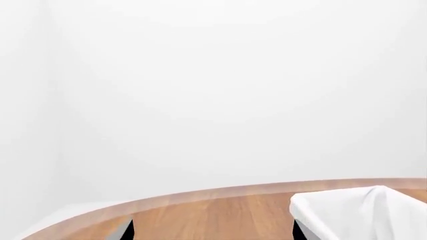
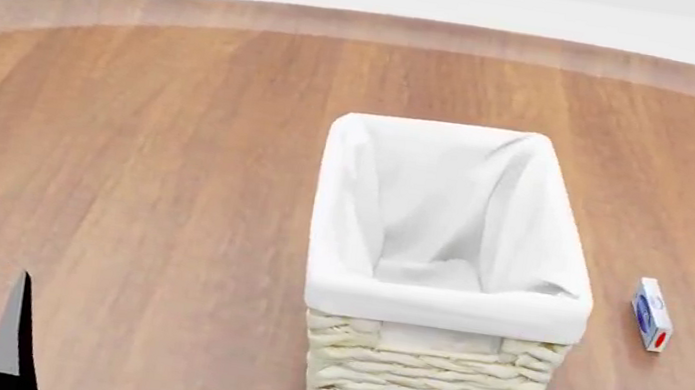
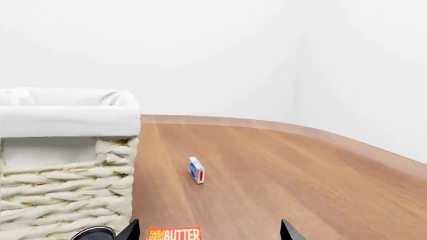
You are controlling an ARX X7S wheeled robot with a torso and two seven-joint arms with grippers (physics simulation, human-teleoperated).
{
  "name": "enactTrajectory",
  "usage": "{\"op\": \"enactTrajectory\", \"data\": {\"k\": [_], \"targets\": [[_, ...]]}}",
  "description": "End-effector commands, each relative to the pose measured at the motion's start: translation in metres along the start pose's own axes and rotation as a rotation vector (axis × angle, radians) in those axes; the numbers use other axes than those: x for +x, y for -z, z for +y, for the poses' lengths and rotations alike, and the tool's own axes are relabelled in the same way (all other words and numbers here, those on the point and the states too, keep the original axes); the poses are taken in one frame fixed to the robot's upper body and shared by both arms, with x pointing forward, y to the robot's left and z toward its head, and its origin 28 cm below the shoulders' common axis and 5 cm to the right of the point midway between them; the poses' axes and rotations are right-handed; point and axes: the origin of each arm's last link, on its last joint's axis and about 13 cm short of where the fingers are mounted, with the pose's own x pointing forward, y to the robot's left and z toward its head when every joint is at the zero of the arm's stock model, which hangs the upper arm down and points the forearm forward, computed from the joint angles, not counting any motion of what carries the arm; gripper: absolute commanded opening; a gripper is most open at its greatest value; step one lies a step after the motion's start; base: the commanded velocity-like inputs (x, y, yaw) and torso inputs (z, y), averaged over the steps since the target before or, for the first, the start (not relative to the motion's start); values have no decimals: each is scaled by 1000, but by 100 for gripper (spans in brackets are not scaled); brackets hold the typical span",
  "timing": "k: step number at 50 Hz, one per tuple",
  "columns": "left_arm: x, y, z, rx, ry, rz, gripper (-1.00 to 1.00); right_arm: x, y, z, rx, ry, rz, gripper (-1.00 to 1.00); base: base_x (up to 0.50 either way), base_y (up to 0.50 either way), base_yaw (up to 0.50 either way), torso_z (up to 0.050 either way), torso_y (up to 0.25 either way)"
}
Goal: Pick up the alphabet soup and put it in the basket.
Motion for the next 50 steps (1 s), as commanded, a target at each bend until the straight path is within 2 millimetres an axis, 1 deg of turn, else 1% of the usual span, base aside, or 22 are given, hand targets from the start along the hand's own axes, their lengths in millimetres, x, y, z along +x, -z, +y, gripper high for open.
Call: {"op": "enactTrajectory", "data": {"k": [1,19,27,50], "targets": [[0,0,-1,2,3,-1,100,-8,18,-2,-13,10,40,100,0,0,0,0,0],[0,0,-1,3,3,2,100,-14,39,-3,-27,29,88,100,0,0,0,0,0],[0,1,-1,4,4,4,100,-14,40,-3,-29,32,93,100,0,0,0,0,0],[0,1,-1,5,7,6,100,-17,56,-3,-28,50,133,100,0,0,0,0,0]]}}
